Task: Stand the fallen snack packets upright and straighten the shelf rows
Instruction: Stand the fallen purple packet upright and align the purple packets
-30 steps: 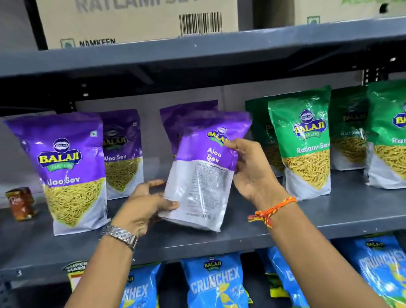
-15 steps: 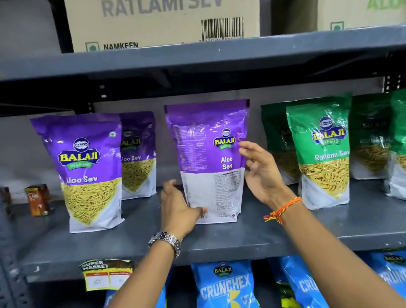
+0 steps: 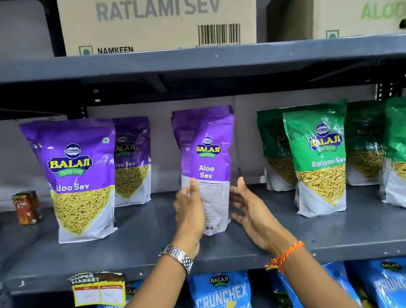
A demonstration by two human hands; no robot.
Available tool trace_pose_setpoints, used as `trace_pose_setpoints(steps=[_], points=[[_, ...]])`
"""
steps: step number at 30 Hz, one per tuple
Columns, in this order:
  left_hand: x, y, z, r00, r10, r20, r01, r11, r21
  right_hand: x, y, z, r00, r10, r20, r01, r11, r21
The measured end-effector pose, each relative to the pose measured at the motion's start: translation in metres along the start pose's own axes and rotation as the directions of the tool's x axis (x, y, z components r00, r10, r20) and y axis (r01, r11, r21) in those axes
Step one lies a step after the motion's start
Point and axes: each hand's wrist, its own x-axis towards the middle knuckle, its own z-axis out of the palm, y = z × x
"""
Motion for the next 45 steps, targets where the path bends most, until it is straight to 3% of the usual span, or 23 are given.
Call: trace_pose_setpoints(steps=[4,8,11,13,15,18,20,25,28,31,45], points=[[0.04,-0.004,-0.006,0.983,-0.025,0.182,0.05,0.99,-0.135,-0.023,0.025,0.024,0.999,-0.021,-0.039,0.022,1.0,0.016],[0.028,0.041,-0.019,0.969,-0.057,0.242,0.131,0.944,-0.304,-0.021,0.029,0.043,0.999,-0.008,-0.031,0.01,0.999,0.053],[0.037,0.035,-0.041,0.992,-0.098,0.079,0.115,0.96,-0.253,0.0,0.008,0.027,0.986,-0.118,-0.115,0.127,0.989,0.077],[0.042,0.018,-0.049,0.996,-0.091,-0.006,0.087,0.963,-0.256,0.019,-0.003,0.009,0.969,-0.195,-0.152,0.188,0.98,-0.062],[0.033,0.008,-0.044,0.997,-0.058,-0.046,0.044,0.963,-0.265,0.042,-0.007,-0.004,0.983,-0.154,-0.101,0.135,0.976,-0.168],[0.016,0.001,-0.03,0.993,0.025,0.114,-0.002,0.981,-0.193,0.064,-0.01,-0.009,0.996,0.003,0.085,0.012,0.985,-0.172],[0.015,-0.006,-0.026,0.977,0.067,0.201,-0.039,0.989,-0.141,0.07,-0.006,-0.009,0.98,0.031,0.196,-0.003,0.99,-0.14],[0.038,-0.008,-0.04,0.952,0.099,0.288,-0.119,0.991,0.053,0.067,0.014,-0.003,0.994,-0.098,0.054,0.108,0.961,-0.255],[0.065,-0.025,-0.052,0.946,0.074,0.315,-0.116,0.986,0.116,0.066,0.013,-0.005,0.98,-0.139,0.14,0.18,0.923,-0.339],[0.059,-0.029,-0.056,0.953,0.058,0.297,-0.122,0.972,0.201,0.061,0.014,-0.011,0.97,-0.064,0.233,0.144,0.929,-0.34],[0.02,-0.027,-0.08,0.917,0.09,0.389,-0.168,0.971,0.173,0.015,0.018,-0.015,0.954,-0.092,0.287,0.191,0.921,-0.339]])
